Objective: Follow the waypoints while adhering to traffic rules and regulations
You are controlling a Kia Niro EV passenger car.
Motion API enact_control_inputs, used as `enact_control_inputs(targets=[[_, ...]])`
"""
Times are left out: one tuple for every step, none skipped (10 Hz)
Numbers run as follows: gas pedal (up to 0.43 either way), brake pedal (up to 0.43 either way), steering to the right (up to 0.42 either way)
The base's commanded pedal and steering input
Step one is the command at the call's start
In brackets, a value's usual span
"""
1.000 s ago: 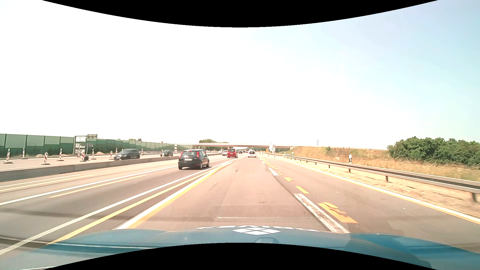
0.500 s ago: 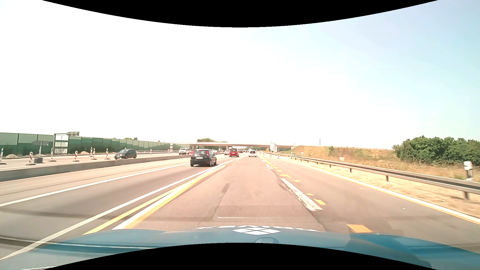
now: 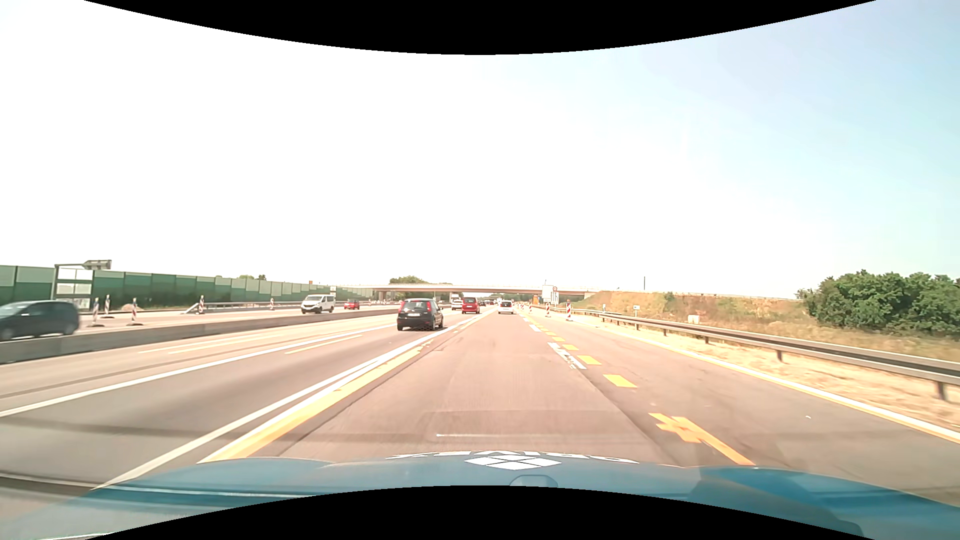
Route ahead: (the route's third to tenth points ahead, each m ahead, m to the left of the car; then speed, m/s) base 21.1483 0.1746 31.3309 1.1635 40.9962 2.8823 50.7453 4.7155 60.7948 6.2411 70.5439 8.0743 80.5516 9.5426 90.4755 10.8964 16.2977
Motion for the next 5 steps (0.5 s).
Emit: enact_control_inputs(targets=[[0.311, 0.0, 0.002], [0.311, 0.0, 0.002], [0.311, 0.0, 0.002], [0.311, 0.0, 0.002], [0.311, 0.0, 0.002]])
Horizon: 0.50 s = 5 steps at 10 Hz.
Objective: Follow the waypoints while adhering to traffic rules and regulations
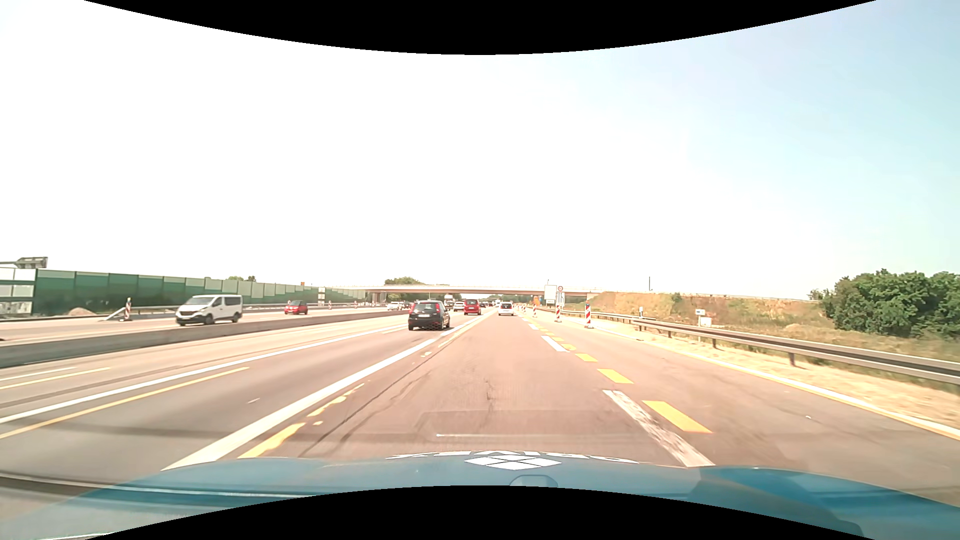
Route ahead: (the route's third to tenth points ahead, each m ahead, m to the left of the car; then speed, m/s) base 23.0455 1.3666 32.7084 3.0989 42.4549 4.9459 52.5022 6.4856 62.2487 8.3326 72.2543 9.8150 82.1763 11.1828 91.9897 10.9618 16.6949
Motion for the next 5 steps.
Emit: enact_control_inputs(targets=[[0.311, 0.0, 0.003], [0.311, 0.0, 0.004], [0.311, 0.0, 0.004], [0.311, 0.0, 0.005], [0.299, 0.0, 0.004]])
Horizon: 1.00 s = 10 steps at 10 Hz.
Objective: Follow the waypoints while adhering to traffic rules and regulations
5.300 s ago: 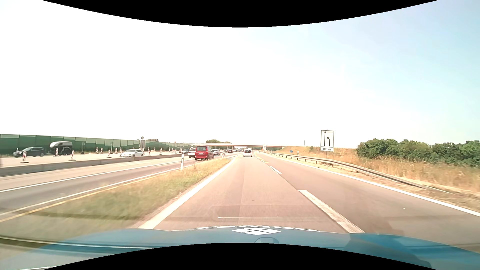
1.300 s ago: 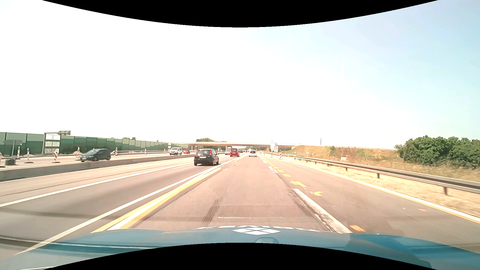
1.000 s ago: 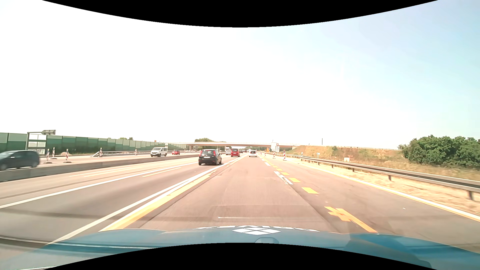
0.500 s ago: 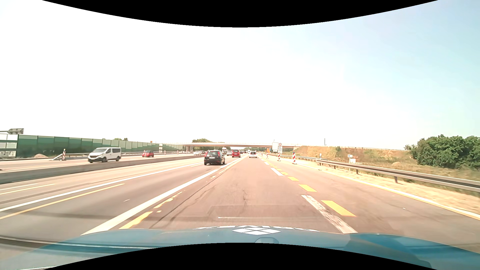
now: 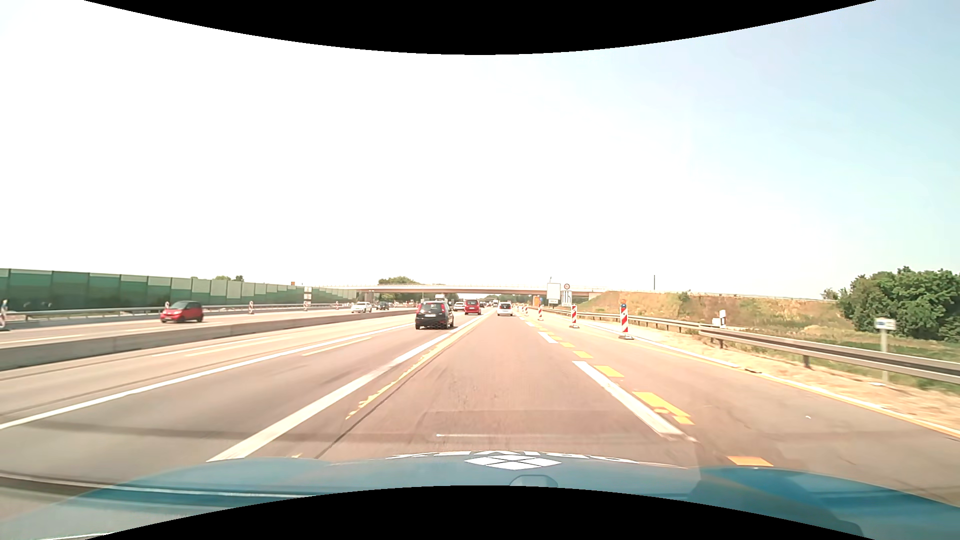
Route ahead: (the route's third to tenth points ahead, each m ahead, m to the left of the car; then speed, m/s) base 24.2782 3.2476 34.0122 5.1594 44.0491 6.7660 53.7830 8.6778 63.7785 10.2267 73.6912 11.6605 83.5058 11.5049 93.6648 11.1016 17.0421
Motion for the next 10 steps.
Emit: enact_control_inputs(targets=[[0.299, 0.0, 0.005], [0.299, 0.0, 0.005], [0.299, 0.0, 0.005], [0.287, 0.0, 0.006], [0.287, 0.0, 0.005], [0.287, 0.0, 0.005], [0.28, 0.0, 0.005], [0.28, 0.0, 0.005], [0.26, 0.0, 0.005], [0.26, 0.0, 0.005]])
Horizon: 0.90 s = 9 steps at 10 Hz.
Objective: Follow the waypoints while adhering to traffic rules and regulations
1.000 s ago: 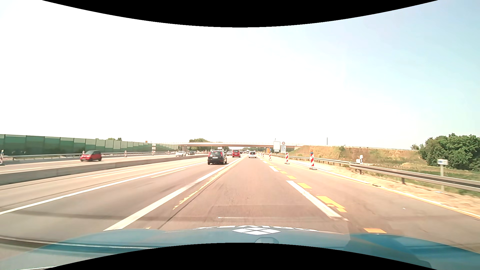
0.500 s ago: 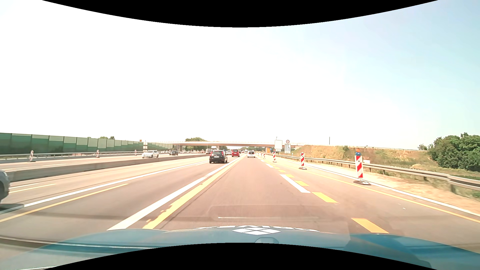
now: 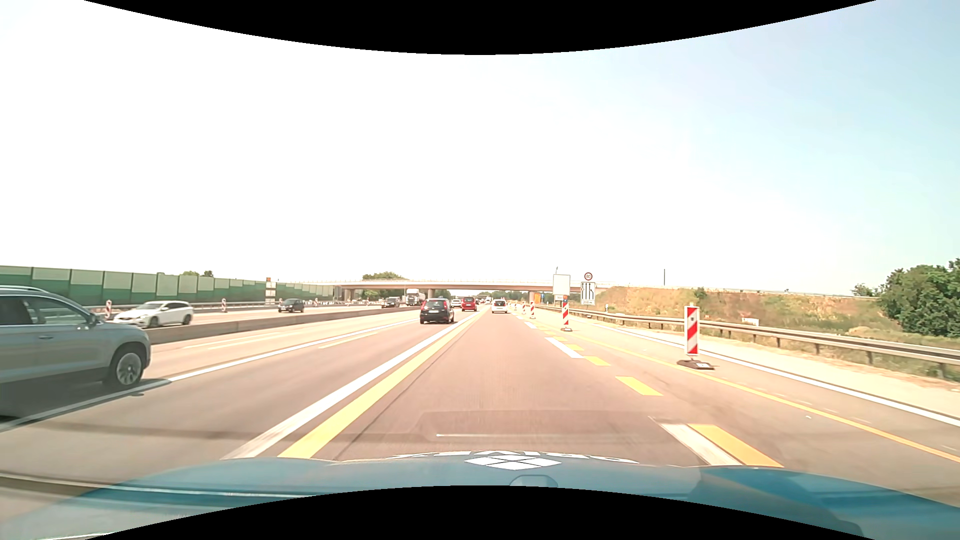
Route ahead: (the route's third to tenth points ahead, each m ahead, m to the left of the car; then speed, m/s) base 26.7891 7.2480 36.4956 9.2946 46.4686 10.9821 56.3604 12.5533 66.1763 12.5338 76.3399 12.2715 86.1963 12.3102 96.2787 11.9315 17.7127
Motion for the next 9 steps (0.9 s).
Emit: enact_control_inputs(targets=[[0.26, 0.0, 0.005], [0.26, 0.0, 0.005], [0.26, 0.0, 0.004], [0.26, 0.0, 0.003], [0.26, 0.0, 0.003], [0.248, 0.0, 0.003], [0.24, 0.0, 0.003], [0.24, 0.0, 0.003], [0.24, 0.0, 0.002]])
